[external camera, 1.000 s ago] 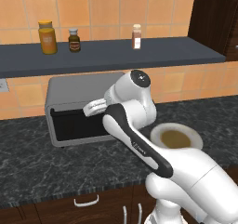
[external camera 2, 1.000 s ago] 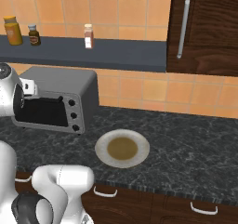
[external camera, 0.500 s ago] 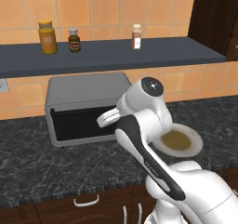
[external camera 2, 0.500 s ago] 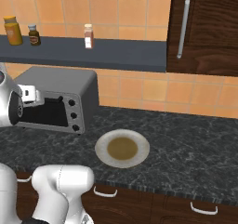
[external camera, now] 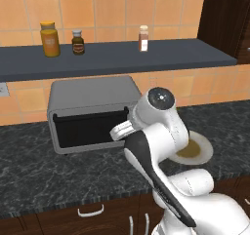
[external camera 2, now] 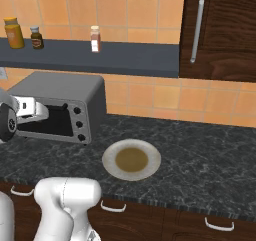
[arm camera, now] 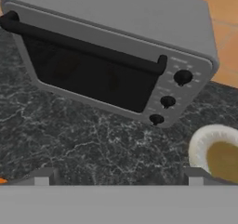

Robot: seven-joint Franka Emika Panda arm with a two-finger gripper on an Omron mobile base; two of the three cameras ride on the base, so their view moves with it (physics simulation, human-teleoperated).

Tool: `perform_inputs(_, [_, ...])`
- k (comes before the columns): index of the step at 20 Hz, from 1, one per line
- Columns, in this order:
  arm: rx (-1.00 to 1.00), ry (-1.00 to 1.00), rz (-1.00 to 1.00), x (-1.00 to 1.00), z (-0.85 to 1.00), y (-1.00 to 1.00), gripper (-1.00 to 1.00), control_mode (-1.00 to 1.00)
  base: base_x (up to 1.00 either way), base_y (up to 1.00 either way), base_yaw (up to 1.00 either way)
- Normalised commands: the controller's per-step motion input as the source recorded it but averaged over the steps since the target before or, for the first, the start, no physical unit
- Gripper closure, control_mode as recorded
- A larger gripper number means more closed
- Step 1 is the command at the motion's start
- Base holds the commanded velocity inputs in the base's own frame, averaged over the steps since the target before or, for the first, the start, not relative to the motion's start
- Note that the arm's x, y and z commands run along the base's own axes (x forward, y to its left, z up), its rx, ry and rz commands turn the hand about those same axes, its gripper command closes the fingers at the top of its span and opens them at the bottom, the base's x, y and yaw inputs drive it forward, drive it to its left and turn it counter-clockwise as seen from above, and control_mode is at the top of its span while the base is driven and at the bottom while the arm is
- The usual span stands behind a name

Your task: Pick up the kebab skewer and baguette bread, and place them inside the toaster oven. Close the toaster oven door and start by setting the timer.

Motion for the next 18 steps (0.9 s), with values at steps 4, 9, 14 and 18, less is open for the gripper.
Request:
perform_inputs(4, [-0.03,-0.14,-0.12,-0.45,-0.22,-0.47,-1.00,-1.00,0.00,0.00,0.00])
perform_inputs(9, [-0.03,-0.24,-0.03,-0.26,-0.28,-0.44,-1.00,-1.00,0.00,0.00,0.00])
perform_inputs(14, [-0.03,-0.32,-0.01,-0.04,-0.20,-0.23,-1.00,-1.00,0.00,0.00,0.00])
perform_inputs(18, [-0.02,-0.20,-0.01,0.00,-0.25,-0.23,-1.00,-1.00,0.00,0.00,0.00])
